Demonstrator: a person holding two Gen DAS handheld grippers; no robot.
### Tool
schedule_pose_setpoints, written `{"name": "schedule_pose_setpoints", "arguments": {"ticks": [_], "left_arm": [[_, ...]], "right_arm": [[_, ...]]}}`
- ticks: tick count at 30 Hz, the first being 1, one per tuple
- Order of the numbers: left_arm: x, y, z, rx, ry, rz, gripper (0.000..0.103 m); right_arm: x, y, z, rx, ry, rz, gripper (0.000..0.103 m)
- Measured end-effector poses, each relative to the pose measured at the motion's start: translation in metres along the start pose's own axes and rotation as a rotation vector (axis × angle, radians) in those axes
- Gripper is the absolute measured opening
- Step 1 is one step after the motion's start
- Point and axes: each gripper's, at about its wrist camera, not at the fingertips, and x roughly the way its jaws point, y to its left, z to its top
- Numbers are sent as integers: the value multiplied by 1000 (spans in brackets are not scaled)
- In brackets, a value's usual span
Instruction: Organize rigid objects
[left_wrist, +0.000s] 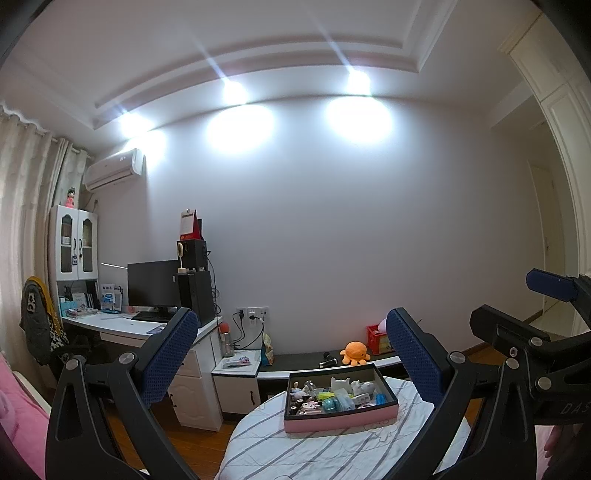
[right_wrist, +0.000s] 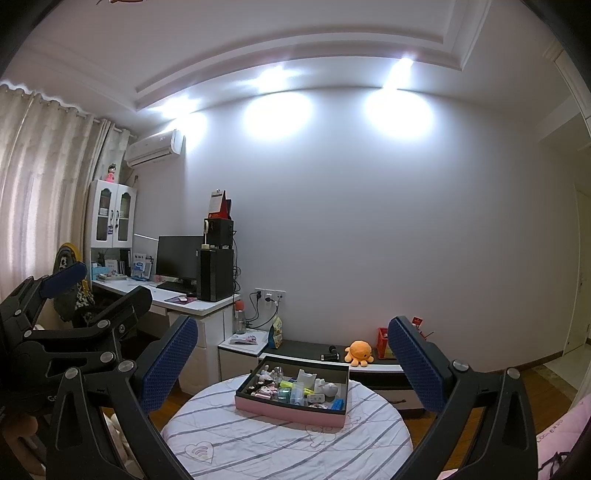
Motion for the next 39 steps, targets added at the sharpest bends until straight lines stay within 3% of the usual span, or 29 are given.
{"name": "schedule_pose_setpoints", "arguments": {"ticks": [39], "left_arm": [[1, 12, -1, -32, -32, -15, 103]], "right_arm": [[5, 10, 1, -15, 27, -14, 103]]}}
